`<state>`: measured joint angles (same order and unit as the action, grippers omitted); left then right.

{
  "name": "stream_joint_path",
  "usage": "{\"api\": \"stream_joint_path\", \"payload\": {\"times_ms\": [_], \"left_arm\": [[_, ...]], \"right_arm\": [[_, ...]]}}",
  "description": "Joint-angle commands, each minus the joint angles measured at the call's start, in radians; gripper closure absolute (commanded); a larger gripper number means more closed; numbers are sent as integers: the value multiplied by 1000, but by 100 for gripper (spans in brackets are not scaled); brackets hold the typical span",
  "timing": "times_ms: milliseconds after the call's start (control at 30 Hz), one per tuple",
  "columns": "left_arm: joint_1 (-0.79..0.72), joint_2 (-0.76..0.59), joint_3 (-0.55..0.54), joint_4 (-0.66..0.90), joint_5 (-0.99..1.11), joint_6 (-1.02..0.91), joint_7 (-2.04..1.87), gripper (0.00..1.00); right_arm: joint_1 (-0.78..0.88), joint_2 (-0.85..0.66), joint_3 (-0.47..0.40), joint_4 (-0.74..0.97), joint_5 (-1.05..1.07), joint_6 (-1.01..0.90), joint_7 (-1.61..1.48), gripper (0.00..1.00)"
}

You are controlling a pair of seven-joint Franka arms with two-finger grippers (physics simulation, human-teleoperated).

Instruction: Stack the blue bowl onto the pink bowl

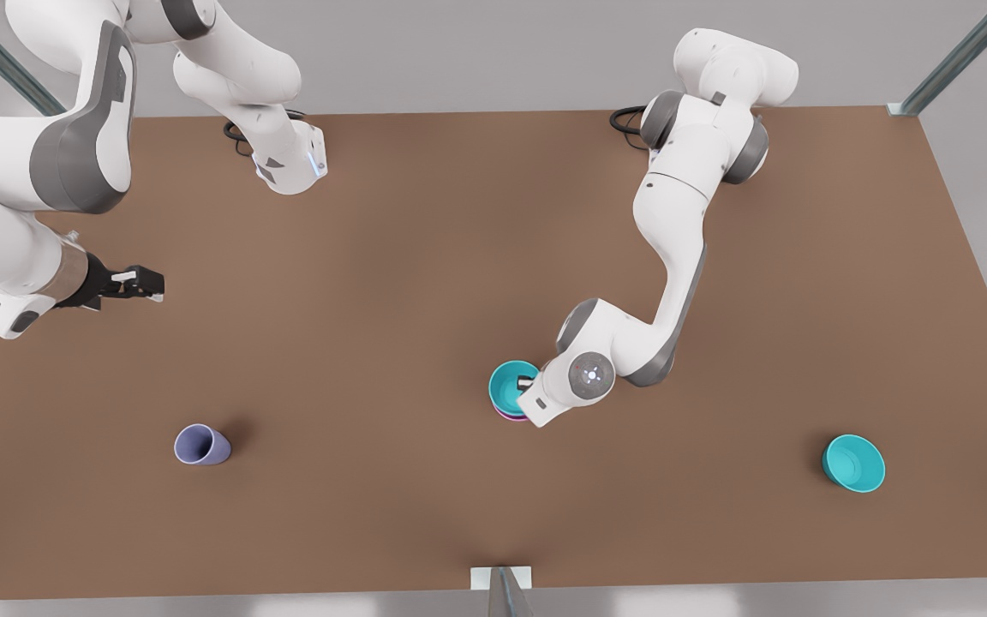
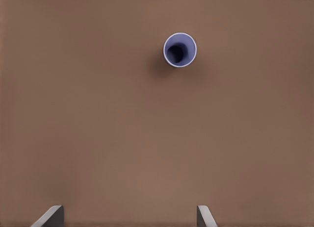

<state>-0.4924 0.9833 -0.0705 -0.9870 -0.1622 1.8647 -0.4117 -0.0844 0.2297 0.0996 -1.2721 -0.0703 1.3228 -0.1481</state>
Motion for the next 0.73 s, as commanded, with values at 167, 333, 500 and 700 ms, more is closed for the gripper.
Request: {"api": "stream_joint_path", "payload": {"times_ms": [167,333,500,700], "left_arm": [[3,0,0,-5,-5,-4,-199,70],[96,-138,1,-4,73,-301,-130,0],[256,-422,1,-1,251,-731,257,0],[259,-790,14,-371,211,-539,344,0]], "right_arm": [[0,-1,0,0,1,-1,-30,0],[0,-1,2,0,0,-1,-30,0],[0,-1,2,0,0,-1,-30,0],[0,-1,2,0,0,1,-30,0]]}}
